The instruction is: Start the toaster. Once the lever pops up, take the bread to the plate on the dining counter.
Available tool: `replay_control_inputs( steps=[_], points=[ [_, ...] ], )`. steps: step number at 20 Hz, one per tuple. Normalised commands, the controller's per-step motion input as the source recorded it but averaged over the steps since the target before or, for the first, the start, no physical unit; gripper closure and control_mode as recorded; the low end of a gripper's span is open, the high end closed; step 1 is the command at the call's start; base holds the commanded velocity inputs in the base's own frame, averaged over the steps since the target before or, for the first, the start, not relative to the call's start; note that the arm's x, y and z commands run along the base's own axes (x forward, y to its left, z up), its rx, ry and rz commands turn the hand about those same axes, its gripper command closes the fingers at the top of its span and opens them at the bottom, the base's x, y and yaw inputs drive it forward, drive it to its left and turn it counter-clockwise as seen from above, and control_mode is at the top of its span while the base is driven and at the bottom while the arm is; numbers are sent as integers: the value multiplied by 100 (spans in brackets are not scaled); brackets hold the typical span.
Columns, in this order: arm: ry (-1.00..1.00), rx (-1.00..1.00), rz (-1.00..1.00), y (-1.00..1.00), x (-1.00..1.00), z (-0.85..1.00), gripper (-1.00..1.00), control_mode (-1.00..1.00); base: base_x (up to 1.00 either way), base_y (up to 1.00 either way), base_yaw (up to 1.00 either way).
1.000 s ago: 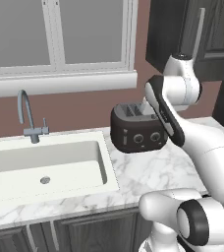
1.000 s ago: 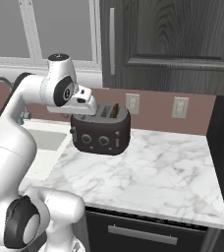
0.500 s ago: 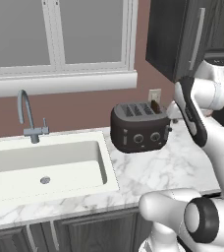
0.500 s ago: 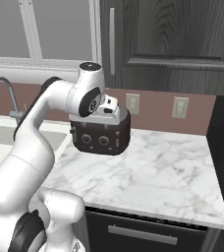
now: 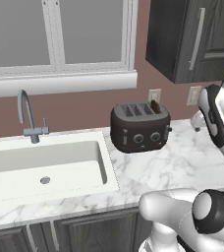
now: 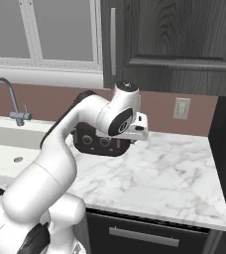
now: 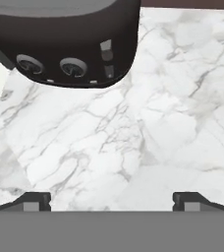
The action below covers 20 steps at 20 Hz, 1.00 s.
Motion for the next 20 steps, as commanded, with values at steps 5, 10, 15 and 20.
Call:
replay_control_inputs(
  steps=[5,10,15,20],
  points=[
    [0,0,1,-44,16,-18,-100,-100,0,0,0],
    [0,0,0,-38,25,-16,-100,-100,0,0,0],
    [0,0,0,-25,26,-25,-100,-100,0,0,0],
    [0,0,0,-3,27,-30,-100,-100,0,0,0]
  ],
)
